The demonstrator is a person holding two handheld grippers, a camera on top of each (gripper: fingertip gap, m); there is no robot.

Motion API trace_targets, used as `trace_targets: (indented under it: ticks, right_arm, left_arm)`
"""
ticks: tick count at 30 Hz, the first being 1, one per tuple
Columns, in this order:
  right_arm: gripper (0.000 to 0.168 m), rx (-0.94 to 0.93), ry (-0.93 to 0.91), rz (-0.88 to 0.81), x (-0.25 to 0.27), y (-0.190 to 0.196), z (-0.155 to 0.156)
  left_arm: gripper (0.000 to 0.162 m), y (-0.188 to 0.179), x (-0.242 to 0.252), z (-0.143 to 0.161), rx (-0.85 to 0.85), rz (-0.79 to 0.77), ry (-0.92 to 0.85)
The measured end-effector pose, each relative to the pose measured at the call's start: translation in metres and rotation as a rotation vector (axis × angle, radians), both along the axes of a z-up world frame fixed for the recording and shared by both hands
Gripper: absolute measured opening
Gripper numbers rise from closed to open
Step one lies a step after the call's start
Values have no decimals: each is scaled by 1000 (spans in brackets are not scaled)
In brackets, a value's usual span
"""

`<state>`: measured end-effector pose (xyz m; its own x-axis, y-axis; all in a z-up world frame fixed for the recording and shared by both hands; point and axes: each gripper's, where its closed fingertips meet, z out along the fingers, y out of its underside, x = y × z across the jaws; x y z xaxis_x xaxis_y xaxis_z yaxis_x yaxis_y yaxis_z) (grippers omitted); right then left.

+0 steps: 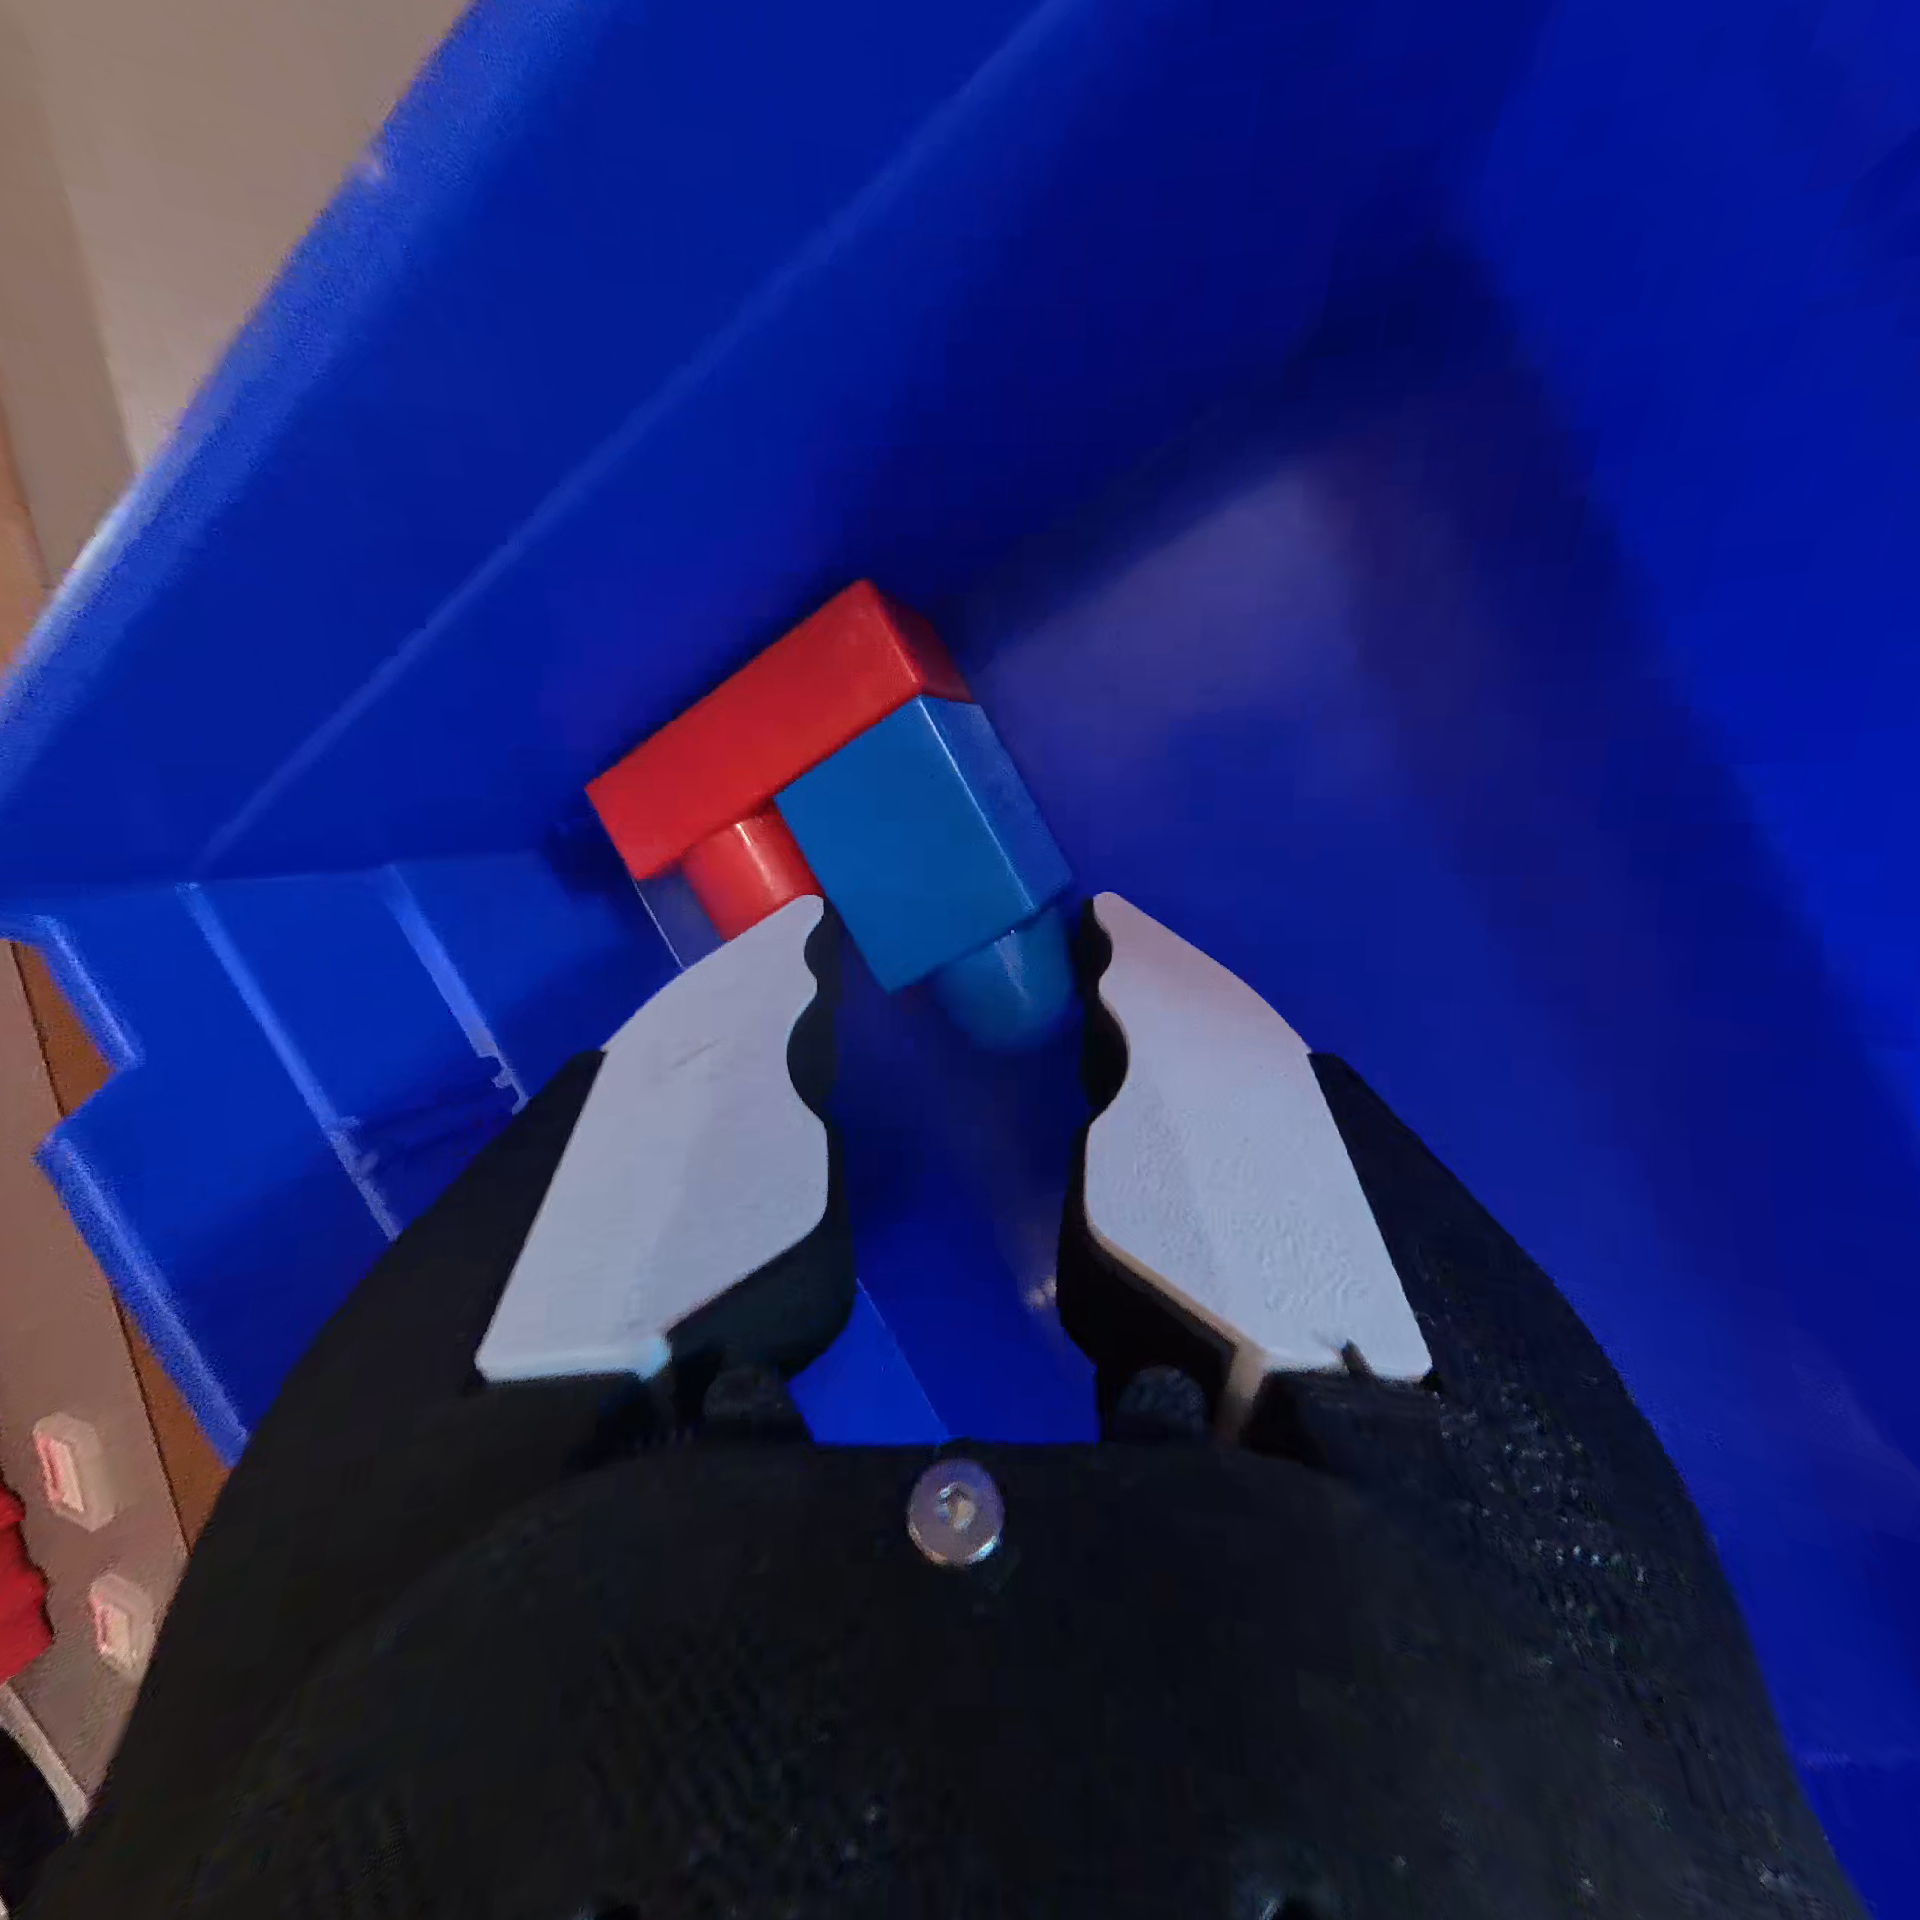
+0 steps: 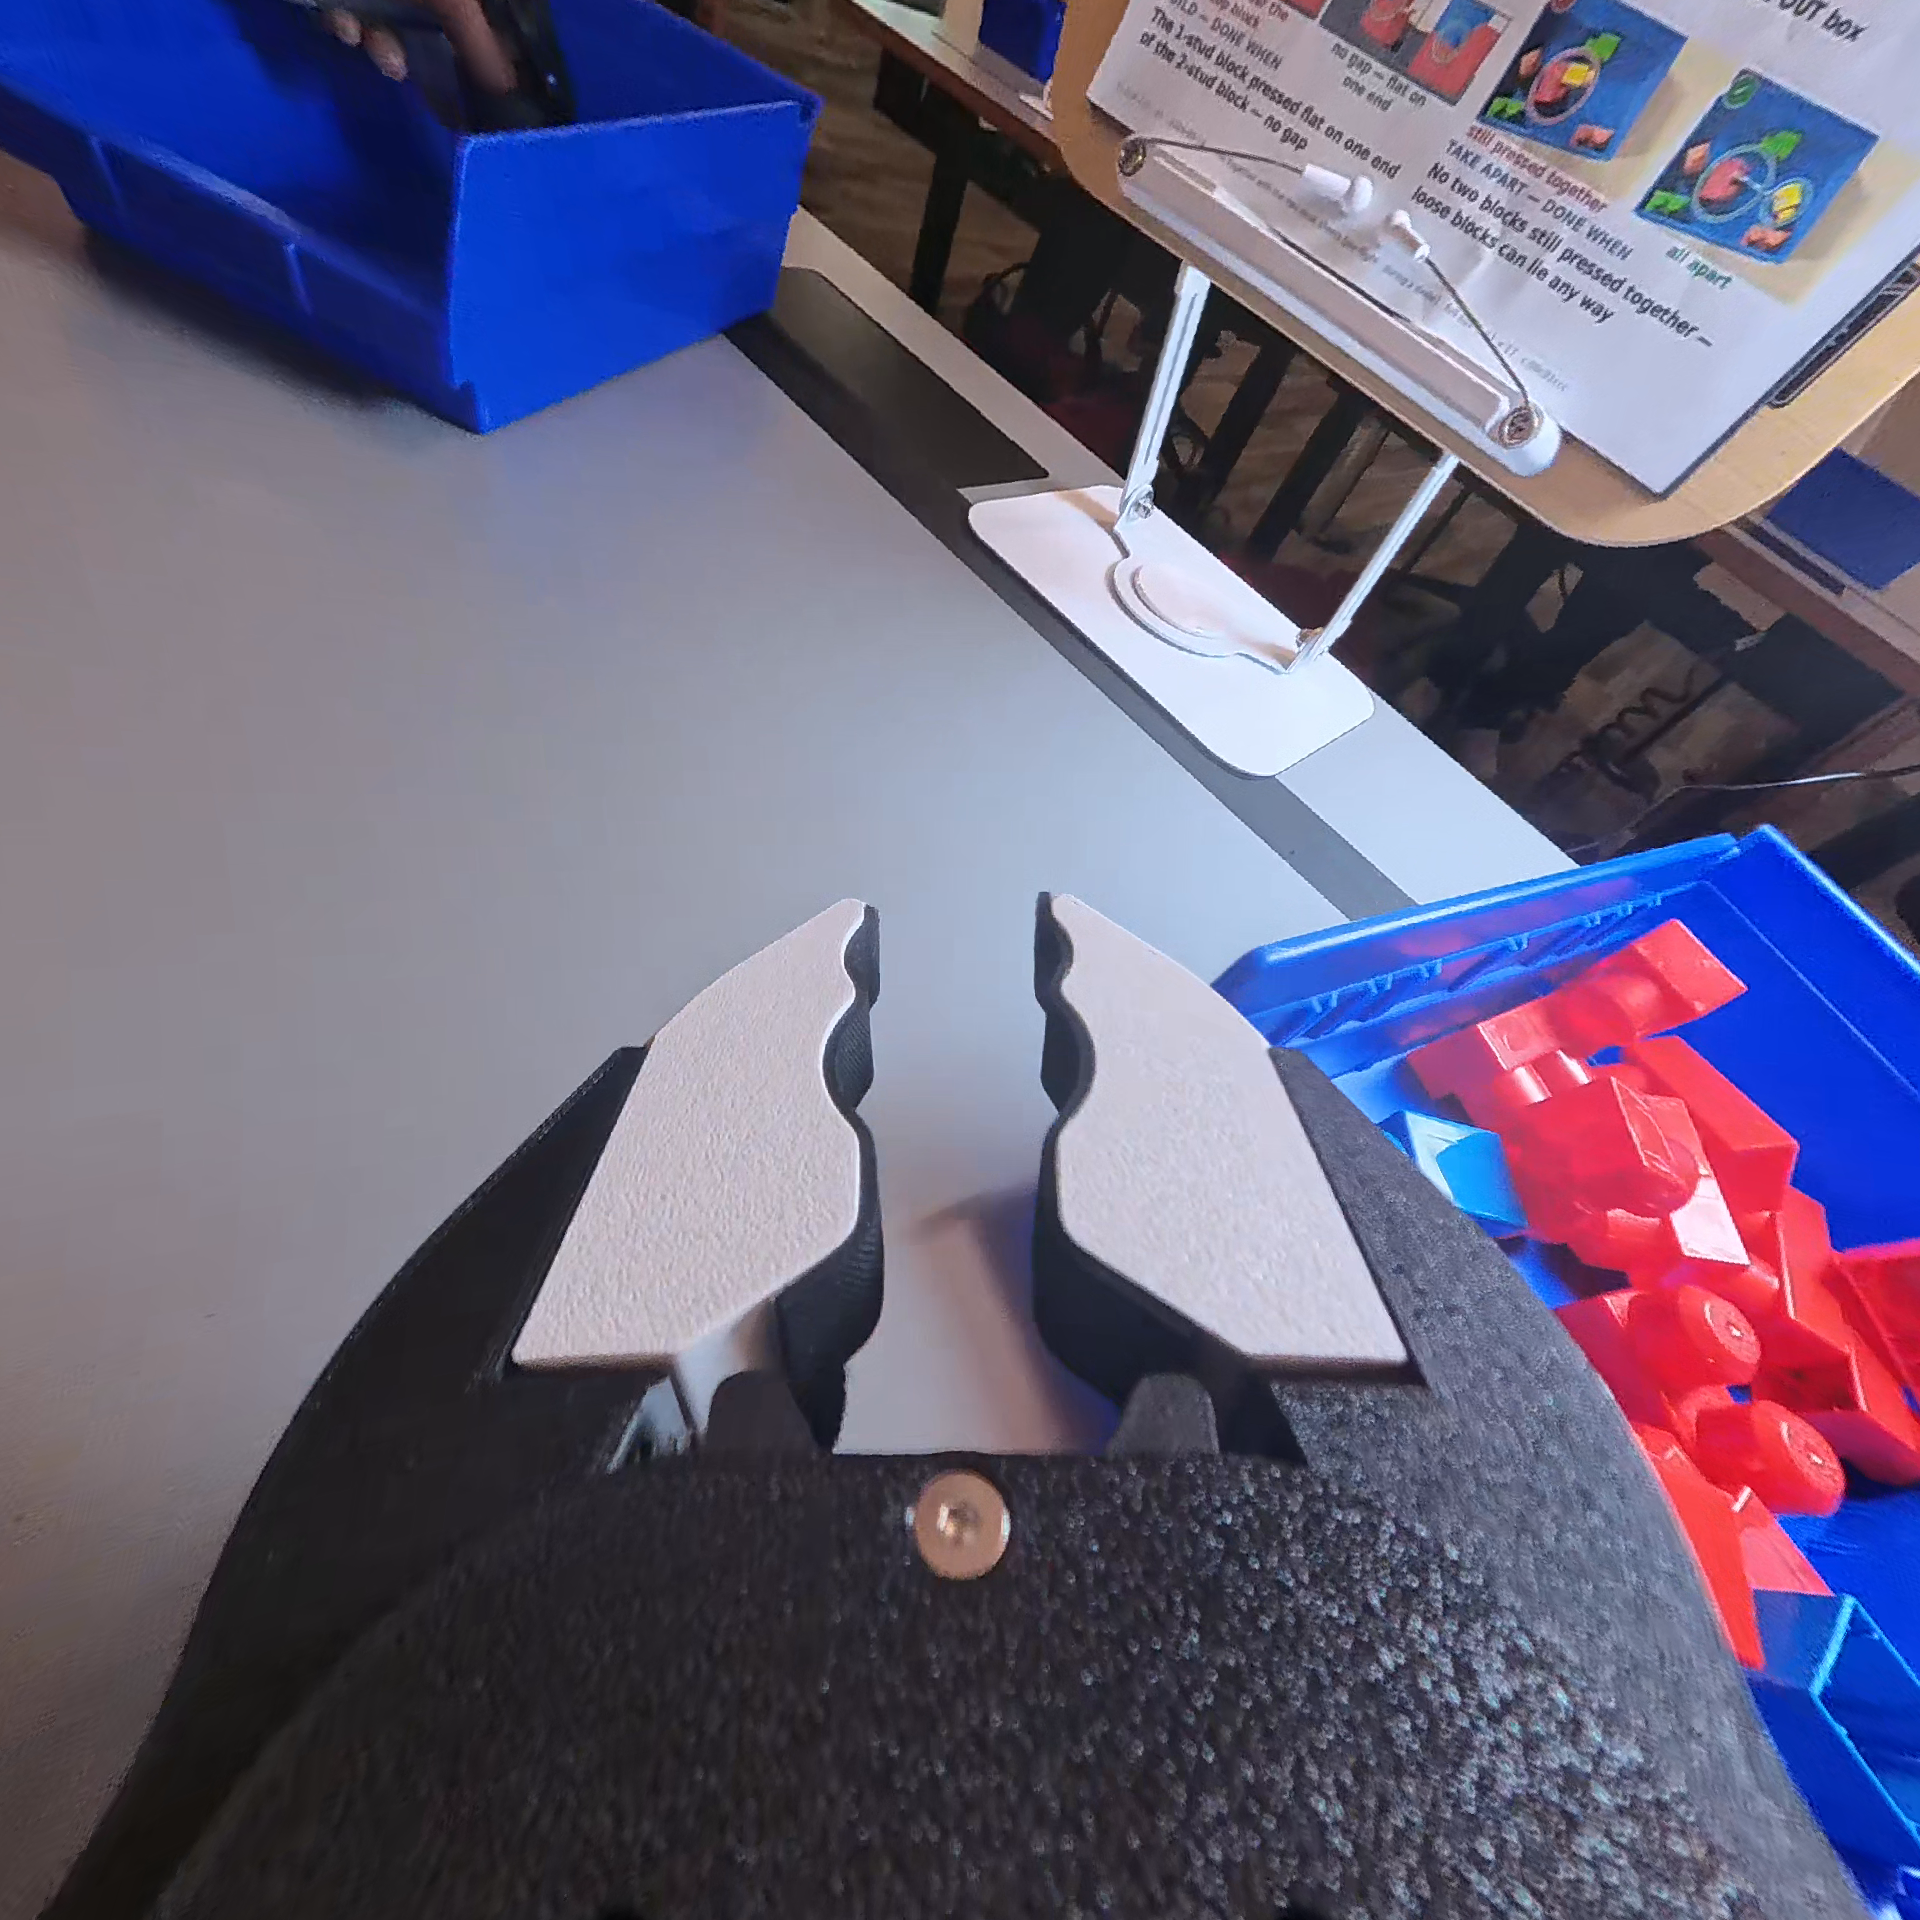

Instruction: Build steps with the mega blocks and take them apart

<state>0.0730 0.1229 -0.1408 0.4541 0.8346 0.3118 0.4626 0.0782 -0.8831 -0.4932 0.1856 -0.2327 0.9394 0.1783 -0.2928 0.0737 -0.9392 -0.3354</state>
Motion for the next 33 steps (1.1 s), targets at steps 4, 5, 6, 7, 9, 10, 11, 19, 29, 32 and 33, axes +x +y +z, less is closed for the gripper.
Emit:
trace_targets:
  ticks: [4,5,6,7,9,10,11,19,29,32,33]
  right_arm:
    - [28,1,15,29,-5,-5,0]
    - [28,3,24,41,-7,-8,1]
    - [28,6,32,55,-9,-11,2]
    - [28,12,40,70,-12,-14,4]
    - [28,46,57,110,-18,-22,8]
    - [29,73,65,135,-22,-27,11]
    - [29,103,71,161,-26,-32,15]
    - [52,486,-34,318,-63,-87,31]
    - [42,956,-358,455,-100,-144,-17]
    - [38,956,-337,431,-98,-143,-13]
    - [38,963,-334,414,-97,-141,-10]
  left_arm:
    - [41,-5,9,7,-16,-108,31]
    - [41,-6,15,14,-5,-159,53]
    - [40,-7,24,24,16,-222,66]
    - [41,-8,36,37,50,-281,68]
    - [40,-15,72,66,148,-414,29]
    - [40,-21,98,82,209,-512,-8]
    - [40,-31,124,98,265,-596,-44]
    - [39,-180,362,139,335,-1296,-584]
    - [37,-249,451,68,-21,-1536,-720]
    - [36,-248,454,75,39,-1480,-833]
    - [36,-245,454,79,77,-1457,-864]
